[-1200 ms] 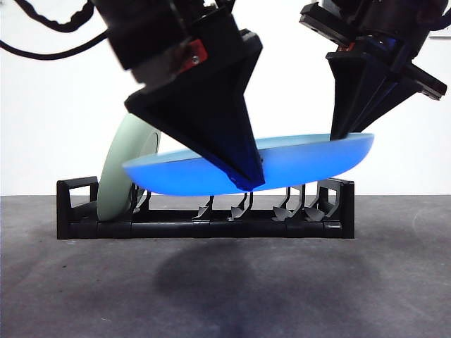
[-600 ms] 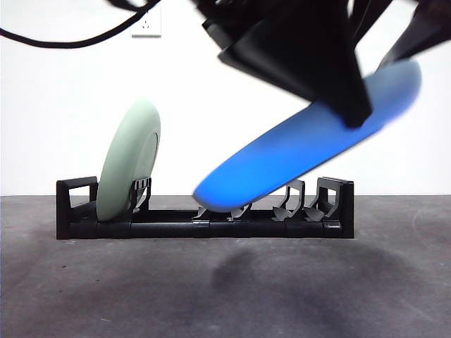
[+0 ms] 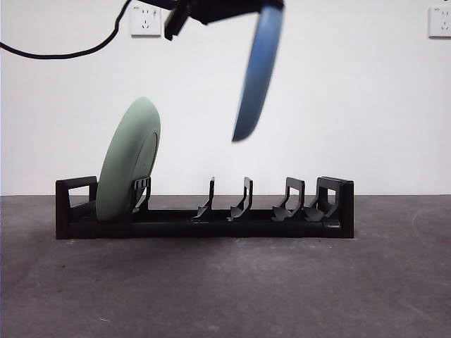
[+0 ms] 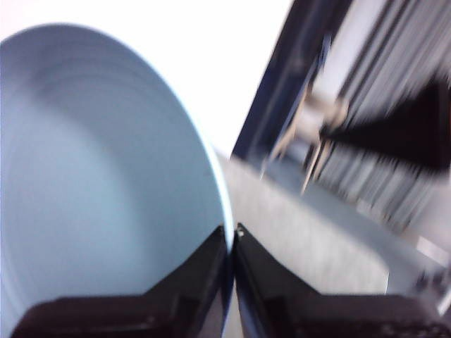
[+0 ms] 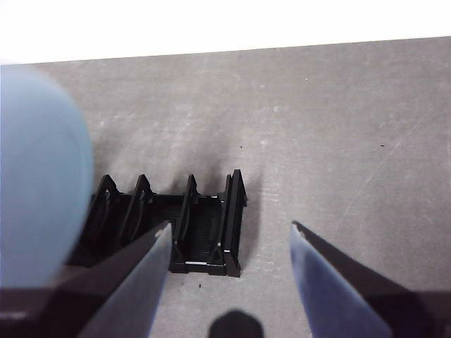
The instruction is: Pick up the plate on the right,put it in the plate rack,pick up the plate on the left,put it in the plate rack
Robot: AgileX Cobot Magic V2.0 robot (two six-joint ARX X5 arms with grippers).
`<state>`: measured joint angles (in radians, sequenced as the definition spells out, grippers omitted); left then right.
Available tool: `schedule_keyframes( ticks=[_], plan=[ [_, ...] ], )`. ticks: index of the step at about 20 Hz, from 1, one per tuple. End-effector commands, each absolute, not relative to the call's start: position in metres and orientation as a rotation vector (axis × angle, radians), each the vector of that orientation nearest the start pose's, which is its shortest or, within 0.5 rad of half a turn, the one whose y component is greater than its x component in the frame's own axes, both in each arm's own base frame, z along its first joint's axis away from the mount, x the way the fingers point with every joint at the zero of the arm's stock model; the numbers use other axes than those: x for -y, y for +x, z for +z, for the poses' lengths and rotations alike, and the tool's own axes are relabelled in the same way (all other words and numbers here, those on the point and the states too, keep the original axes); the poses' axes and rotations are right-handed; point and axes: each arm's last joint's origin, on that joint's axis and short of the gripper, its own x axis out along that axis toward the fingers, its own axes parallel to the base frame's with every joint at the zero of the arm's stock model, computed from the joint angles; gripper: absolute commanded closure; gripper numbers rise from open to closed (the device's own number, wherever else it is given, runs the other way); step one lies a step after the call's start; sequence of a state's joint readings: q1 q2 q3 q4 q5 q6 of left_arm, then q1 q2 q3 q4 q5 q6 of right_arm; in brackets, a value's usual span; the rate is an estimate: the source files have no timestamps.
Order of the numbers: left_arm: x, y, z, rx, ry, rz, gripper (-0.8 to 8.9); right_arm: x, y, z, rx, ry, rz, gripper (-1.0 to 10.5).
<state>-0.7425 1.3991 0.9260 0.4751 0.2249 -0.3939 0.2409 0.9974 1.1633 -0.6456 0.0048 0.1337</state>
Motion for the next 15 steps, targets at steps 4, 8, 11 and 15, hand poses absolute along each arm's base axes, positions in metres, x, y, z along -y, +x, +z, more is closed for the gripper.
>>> schedule_keyframes(
  ticks=[4, 8, 11, 15],
  plan=[
    [0.206, 0.272, 0.29, -0.203, -0.562, -0.917, 8.24, -0.046, 0.189, 0.381, -0.484, 0.068, 0.2, 6.7],
    [0.207, 0.298, 0.278, -0.233, -0.561, -0.894, 8.24, -0.046, 0.189, 0.381, -0.484, 0.068, 0.2, 6.7],
    [0.203, 0.307, 0.272, -0.253, -0.532, -0.871, 8.23, -0.046, 0.19, 0.381, -0.488, 0.068, 0.199, 6.7],
    [0.201, 0.316, 0.257, -0.309, -0.523, -0.878, 8.24, -0.047, 0.192, 0.379, -0.493, 0.067, 0.199, 6.7]
  ],
)
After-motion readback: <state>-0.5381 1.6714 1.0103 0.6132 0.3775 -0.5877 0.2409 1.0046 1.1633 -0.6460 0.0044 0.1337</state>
